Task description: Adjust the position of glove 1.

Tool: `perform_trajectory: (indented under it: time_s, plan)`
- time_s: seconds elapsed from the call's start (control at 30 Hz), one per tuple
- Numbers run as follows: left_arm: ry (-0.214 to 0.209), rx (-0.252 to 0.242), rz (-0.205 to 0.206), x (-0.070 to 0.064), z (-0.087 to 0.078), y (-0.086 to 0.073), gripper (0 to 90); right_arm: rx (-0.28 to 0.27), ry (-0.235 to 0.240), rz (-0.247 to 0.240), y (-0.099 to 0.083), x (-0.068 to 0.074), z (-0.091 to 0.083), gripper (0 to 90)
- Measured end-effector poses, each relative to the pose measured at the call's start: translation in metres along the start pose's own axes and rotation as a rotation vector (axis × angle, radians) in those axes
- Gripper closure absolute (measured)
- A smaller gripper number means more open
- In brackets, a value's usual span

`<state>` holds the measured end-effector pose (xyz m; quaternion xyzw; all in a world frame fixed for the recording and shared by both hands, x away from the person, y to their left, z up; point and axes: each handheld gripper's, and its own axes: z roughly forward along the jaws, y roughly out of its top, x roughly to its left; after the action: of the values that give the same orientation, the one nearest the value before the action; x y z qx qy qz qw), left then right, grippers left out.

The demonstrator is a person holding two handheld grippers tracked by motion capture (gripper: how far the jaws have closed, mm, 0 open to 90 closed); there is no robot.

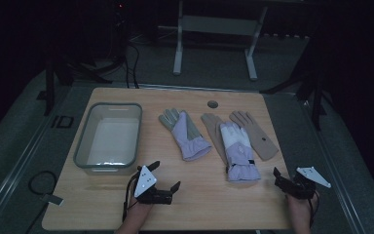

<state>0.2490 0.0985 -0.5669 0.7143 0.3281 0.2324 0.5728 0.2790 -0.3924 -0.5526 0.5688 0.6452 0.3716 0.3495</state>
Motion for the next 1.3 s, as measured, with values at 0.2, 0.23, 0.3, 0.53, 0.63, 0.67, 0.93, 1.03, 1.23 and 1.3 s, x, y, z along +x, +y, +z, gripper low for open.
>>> perform_trajectory:
  time_s: [0.2,0.23,0.3,0.53,0.63,0.67,0.93,1.03,1.23,1.3]
  plan:
    - [-0.013,-0.001,-0.015,0.001,0.000,0.000,0.0,0.029,-0.015,-0.013,0.000,0.002,0.001,13.6]
    - [-0.016,-0.001,-0.016,0.001,0.000,0.000,0.0,0.033,-0.014,-0.016,0.000,0.003,0.001,13.6]
    - [-0.021,0.003,-0.010,0.000,0.000,0.000,0.0,0.036,-0.012,-0.023,0.001,0.003,0.001,13.4]
    - [-0.024,0.004,-0.019,0.001,-0.001,0.000,0.0,0.101,0.050,0.004,0.017,0.007,0.003,12.9]
    - [-0.024,0.004,-0.015,0.000,-0.001,0.000,0.0,0.119,0.070,-0.023,0.029,0.012,0.004,11.3]
    - [-0.024,0.006,-0.012,0.000,-0.001,0.000,0.0,0.119,0.080,-0.025,0.034,0.014,0.005,11.1]
    - [-0.025,0.007,-0.011,0.000,-0.001,0.000,0.0,0.114,0.138,-0.013,0.077,0.028,0.009,13.3]
    - [-0.026,0.008,-0.009,0.000,-0.001,0.000,0.0,0.123,0.151,0.029,0.094,0.036,0.015,13.7]
    - [-0.028,0.009,-0.007,0.000,0.000,0.000,0.0,0.089,0.220,-0.028,0.115,0.060,0.021,12.6]
    - [-0.029,0.008,-0.008,-0.001,0.000,0.000,0.0,0.097,0.245,-0.049,0.121,0.070,0.025,13.8]
